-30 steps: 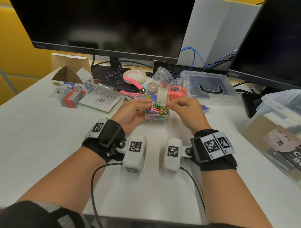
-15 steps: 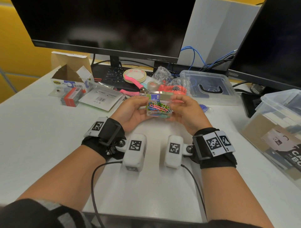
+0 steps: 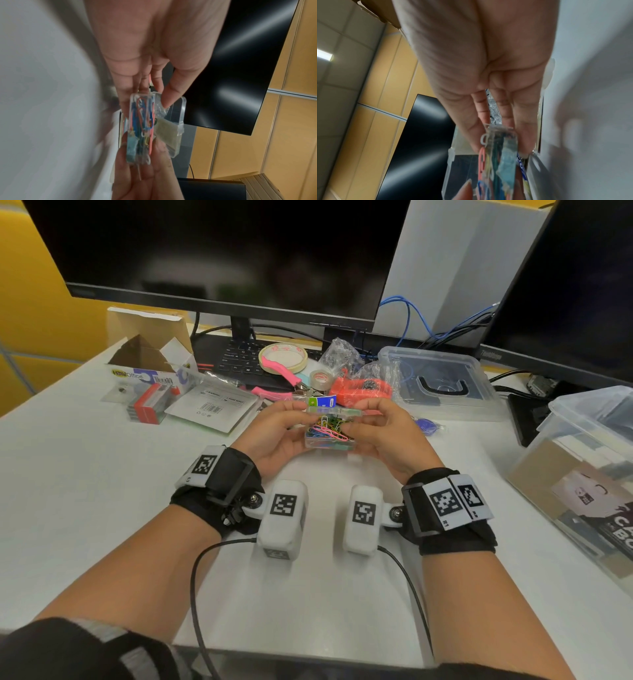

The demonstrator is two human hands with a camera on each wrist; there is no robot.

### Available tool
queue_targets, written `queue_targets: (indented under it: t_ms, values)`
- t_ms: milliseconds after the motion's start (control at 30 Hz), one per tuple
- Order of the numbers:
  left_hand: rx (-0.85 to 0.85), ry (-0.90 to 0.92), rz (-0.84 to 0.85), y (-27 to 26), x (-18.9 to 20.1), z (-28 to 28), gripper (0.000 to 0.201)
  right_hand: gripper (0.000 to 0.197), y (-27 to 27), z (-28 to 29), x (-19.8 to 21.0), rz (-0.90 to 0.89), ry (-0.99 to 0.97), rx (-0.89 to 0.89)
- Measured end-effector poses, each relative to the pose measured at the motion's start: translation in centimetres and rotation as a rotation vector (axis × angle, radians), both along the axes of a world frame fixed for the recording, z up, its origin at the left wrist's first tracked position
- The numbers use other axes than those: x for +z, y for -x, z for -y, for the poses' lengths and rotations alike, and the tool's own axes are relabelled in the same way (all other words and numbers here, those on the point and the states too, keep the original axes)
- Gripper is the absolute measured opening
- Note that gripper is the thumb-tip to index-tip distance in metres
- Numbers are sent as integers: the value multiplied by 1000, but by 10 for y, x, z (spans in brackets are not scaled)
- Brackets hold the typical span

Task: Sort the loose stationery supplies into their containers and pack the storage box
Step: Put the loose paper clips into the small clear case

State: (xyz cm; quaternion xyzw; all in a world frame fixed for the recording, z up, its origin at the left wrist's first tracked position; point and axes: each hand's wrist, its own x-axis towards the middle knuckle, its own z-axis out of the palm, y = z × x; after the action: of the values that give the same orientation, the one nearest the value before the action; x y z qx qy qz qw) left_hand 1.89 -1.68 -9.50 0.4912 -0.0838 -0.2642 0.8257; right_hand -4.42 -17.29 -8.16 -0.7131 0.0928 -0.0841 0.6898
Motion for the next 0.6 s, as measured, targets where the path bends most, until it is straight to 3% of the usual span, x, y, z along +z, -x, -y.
queue_targets:
  t_ms: [100,200,300,500,600]
  values:
    - [6,-17,10,-2,-3,0,23,17,-1,-2,0,-5,-22,-16]
    - [2,-34,8,-3,-4,1,38,25,0,0,-1,-14,-12,26]
    - [-18,-44,30,0,0,-1,27,37,1,2,-2,-21,46,41]
    - [-17,-42,32,1,0,1,18,15,0,-2,0,-15,39,-10]
    - [-9,-56,41,0,-2,1,14,15,-4,-5,-3,-5,113,-81]
